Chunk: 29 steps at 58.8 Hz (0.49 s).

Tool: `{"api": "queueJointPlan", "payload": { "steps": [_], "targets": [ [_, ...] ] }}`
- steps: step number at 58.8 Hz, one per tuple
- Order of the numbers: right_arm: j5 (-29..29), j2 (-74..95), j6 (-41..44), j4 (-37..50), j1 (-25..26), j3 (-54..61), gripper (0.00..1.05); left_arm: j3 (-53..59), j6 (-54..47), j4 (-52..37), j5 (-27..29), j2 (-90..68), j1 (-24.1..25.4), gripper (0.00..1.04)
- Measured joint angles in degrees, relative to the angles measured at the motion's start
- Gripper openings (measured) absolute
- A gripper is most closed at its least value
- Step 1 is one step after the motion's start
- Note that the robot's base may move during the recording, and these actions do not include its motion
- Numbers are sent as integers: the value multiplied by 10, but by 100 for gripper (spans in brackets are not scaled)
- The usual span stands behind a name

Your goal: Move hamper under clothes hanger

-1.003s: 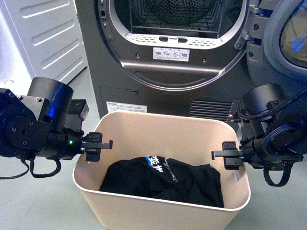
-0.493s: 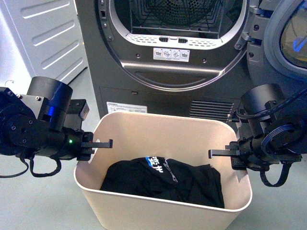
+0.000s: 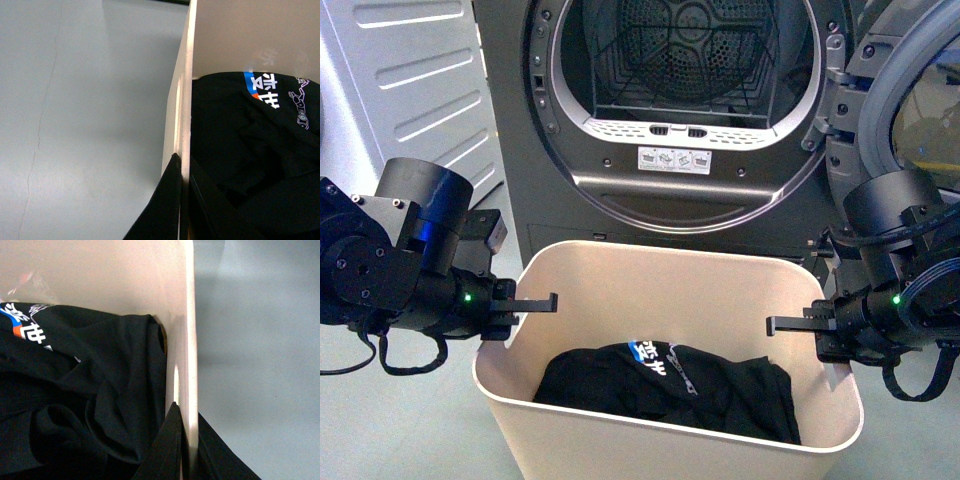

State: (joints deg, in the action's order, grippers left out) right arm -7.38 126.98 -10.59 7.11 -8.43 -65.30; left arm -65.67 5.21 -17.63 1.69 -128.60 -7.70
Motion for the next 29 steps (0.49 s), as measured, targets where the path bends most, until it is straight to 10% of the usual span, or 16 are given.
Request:
{"api": "queueJointPlan", "payload": {
  "steps": [29],
  "targets": [
    [2,-1,2,9,2,5,3,-3,0,0,8,0,-3,4]
  ]
}}
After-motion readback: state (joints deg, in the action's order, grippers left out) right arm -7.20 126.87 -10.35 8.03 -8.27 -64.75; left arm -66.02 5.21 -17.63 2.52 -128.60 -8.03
